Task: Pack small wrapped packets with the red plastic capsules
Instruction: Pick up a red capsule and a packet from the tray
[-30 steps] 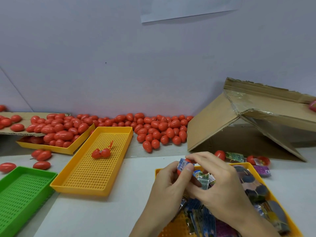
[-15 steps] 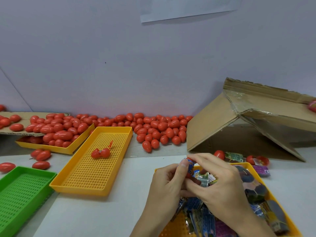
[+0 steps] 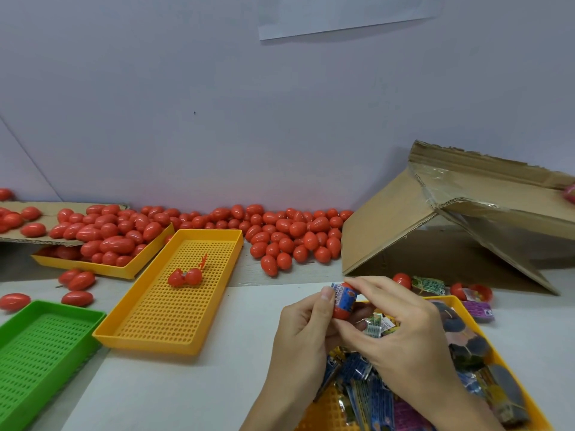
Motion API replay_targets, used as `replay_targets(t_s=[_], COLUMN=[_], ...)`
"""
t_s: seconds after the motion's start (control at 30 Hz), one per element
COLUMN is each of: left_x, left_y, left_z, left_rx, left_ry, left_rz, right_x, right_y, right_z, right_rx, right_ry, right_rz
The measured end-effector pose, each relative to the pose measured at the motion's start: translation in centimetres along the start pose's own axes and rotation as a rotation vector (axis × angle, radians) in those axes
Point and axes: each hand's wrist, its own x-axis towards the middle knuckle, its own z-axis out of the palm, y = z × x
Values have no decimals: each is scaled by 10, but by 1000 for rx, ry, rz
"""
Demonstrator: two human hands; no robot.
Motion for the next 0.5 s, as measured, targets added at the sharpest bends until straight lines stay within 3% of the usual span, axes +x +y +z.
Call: replay_targets(t_s=[0.5], left_x=[-2], left_y=[4], left_z=[-5], left_rx=[30], left_ry=[-91], left_rz=[-88], right_x=[2], right_y=[5], right_z=[-6], right_rx=[48], right_ry=[-129], right_rz=[33])
